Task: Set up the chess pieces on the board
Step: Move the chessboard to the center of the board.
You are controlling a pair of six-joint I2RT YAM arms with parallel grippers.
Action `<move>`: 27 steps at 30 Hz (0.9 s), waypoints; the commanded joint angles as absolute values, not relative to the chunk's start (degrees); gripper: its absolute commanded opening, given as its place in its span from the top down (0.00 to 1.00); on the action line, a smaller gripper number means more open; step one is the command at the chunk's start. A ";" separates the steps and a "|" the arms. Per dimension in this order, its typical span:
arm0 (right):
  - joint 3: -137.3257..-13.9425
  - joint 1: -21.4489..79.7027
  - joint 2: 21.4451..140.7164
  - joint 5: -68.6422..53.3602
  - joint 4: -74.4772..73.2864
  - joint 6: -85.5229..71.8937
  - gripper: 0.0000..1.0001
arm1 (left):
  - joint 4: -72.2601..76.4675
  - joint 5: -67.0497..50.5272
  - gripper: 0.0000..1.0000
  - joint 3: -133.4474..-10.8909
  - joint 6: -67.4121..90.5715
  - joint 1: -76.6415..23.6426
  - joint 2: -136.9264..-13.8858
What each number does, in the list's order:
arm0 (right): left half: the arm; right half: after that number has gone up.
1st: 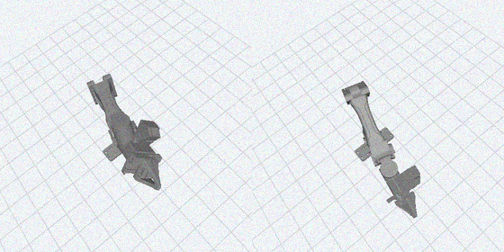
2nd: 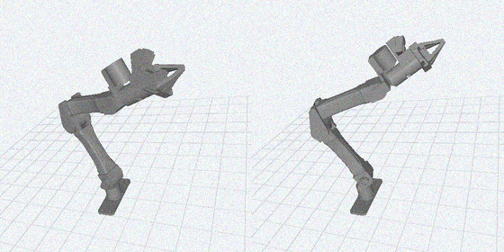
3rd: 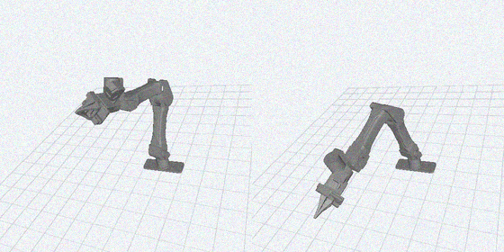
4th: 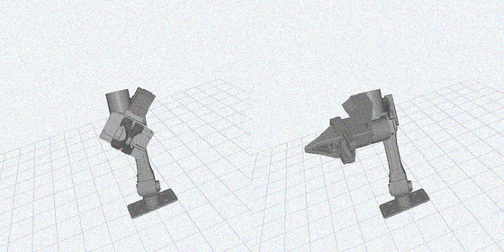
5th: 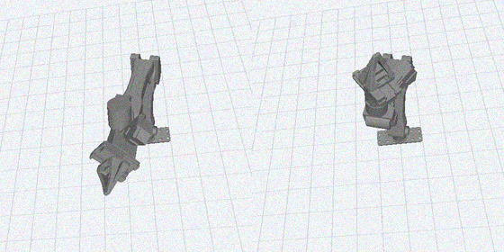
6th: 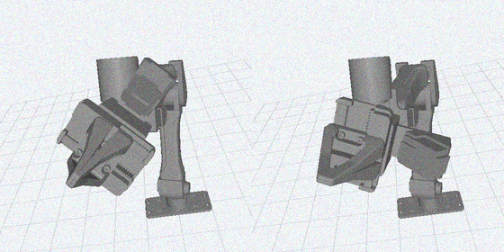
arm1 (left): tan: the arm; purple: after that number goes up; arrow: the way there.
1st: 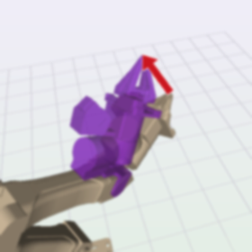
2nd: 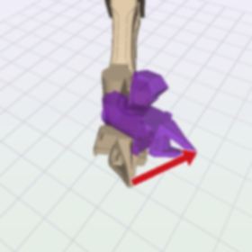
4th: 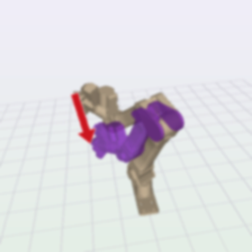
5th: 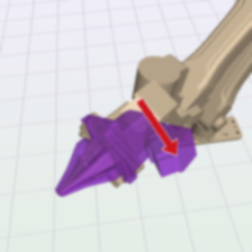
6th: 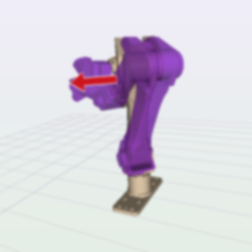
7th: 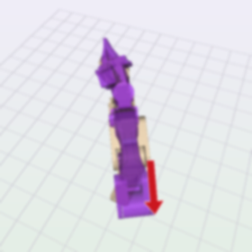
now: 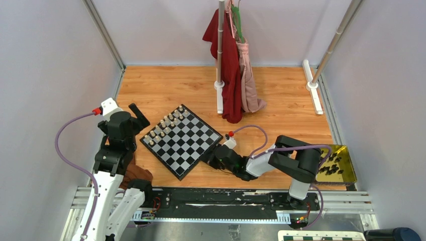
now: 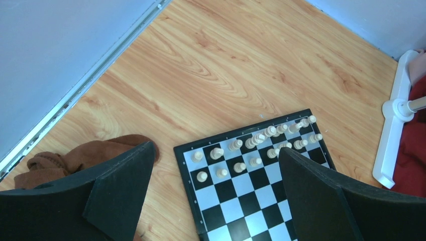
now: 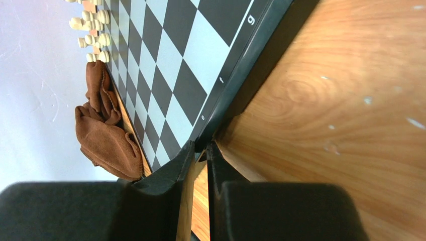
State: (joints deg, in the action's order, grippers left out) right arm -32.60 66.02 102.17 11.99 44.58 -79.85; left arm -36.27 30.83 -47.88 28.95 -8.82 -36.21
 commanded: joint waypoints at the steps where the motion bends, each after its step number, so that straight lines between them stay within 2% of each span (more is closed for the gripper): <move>1: -27.46 66.71 101.49 16.96 32.40 -77.78 1.00 | -37.17 29.59 0.00 -46.94 28.25 -9.23 -35.86; 12: -23.76 66.00 97.99 22.10 31.11 -79.71 1.00 | -37.18 27.70 0.00 -43.27 27.95 -9.23 -35.02; 20: -23.70 65.99 98.26 21.10 30.49 -79.58 1.00 | -37.26 26.62 0.00 -40.76 28.48 -9.23 -34.12; 27: -24.32 66.01 97.03 21.76 27.23 -79.50 0.96 | -37.95 26.36 0.00 -40.17 28.53 -9.23 -33.54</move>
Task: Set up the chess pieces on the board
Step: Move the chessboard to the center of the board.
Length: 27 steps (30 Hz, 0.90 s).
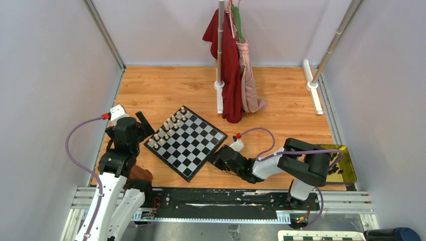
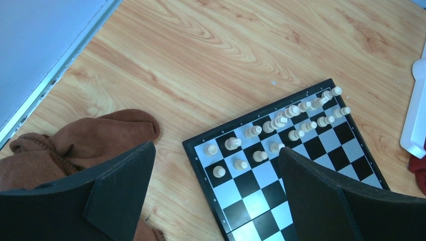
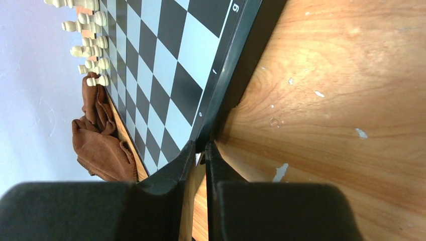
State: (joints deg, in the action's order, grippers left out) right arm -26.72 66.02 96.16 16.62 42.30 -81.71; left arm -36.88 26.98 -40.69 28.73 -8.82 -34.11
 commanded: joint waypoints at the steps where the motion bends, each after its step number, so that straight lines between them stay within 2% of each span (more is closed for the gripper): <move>1: -24.29 66.01 96.72 22.06 26.78 -79.55 0.96 | -38.04 26.37 0.00 -40.13 28.52 -9.23 -33.51; 9: -24.08 65.76 94.48 23.38 25.04 -78.34 0.94 | -38.32 24.93 0.00 -39.68 29.75 -9.23 -33.96; 11: -24.67 65.68 93.85 23.26 24.48 -76.27 0.90 | -38.42 24.24 0.00 -40.03 29.70 -9.23 -34.37; 18: -29.06 65.64 91.55 21.53 18.36 -69.80 0.68 | -39.64 23.00 0.00 -42.63 29.13 -9.23 -34.78; 22: -31.53 65.65 89.99 21.04 13.76 -66.99 0.62 | -40.68 21.72 0.00 -43.83 29.07 -9.23 -34.62; 27: -35.14 65.65 86.89 21.31 7.00 -62.82 0.59 | -41.44 20.43 0.00 -44.99 29.75 -9.23 -34.08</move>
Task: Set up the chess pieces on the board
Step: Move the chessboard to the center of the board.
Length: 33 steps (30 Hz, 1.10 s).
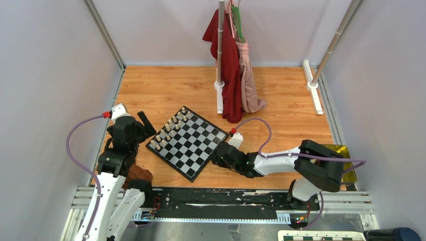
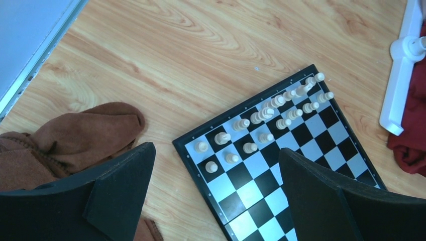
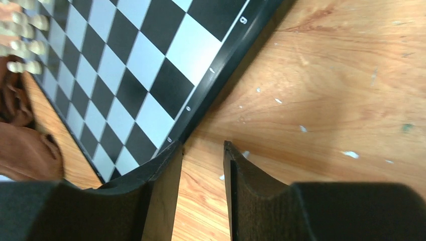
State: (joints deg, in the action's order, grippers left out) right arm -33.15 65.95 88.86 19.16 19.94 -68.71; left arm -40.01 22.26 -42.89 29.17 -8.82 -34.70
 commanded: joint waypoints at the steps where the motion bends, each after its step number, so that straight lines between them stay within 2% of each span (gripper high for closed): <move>1: -35.77 65.65 86.05 21.46 5.76 -61.97 0.59 | -41.41 20.07 0.00 -45.08 30.01 -9.23 -33.97; 5: -37.98 65.65 82.69 22.18 0.41 -59.58 0.55 | -41.58 18.85 0.00 -45.59 30.71 -9.23 -33.77; 10: -40.74 65.65 78.57 24.26 -8.86 -58.16 0.54 | -41.94 17.34 0.00 -46.64 30.57 -9.23 -33.84; 14: -44.72 65.65 72.14 31.71 -20.99 -57.28 0.53 | -41.93 15.48 0.00 -46.45 31.17 -9.23 -33.45; 18: -48.64 62.87 65.16 38.82 -37.19 -56.61 0.44 | -41.71 13.70 0.00 -44.38 33.14 -9.23 -32.42; 23: -51.02 49.19 55.43 38.70 -52.50 -56.01 0.43 | -40.85 11.62 0.00 -40.81 35.61 -9.59 -31.86; 27: -50.67 37.26 48.99 36.57 -55.68 -52.01 0.43 | -38.92 10.50 0.00 -37.14 36.47 -10.92 -32.26; 33: -50.41 20.49 47.46 30.35 -56.80 -47.03 0.42 | -36.13 12.35 0.00 -34.06 36.08 -16.10 -34.22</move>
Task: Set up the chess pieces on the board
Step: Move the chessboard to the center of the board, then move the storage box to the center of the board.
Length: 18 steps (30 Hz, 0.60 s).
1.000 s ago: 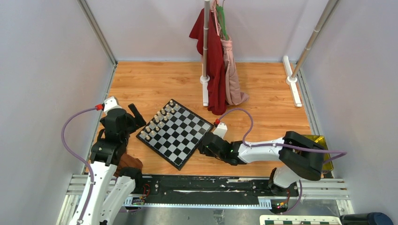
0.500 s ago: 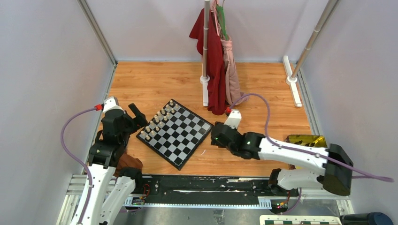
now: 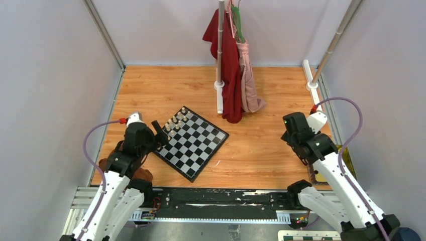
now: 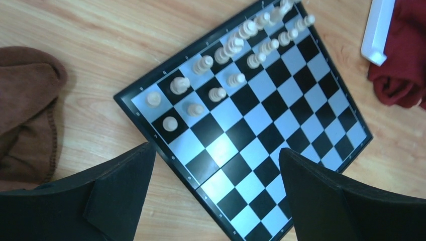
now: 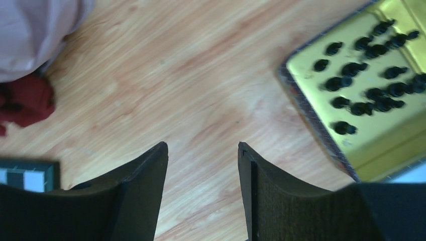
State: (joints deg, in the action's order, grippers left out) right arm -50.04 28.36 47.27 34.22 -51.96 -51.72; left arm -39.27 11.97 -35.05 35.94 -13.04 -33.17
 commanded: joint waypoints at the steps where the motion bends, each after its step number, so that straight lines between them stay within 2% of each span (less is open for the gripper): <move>1: -50.24 18.10 48.01 29.31 -56.42 -46.12 0.42 | -35.82 13.02 0.00 -33.94 35.78 -16.86 -34.75; 18: -44.43 0.97 54.10 24.82 -47.58 -41.93 0.43 | -31.01 16.26 0.00 -32.80 30.36 -25.12 -43.01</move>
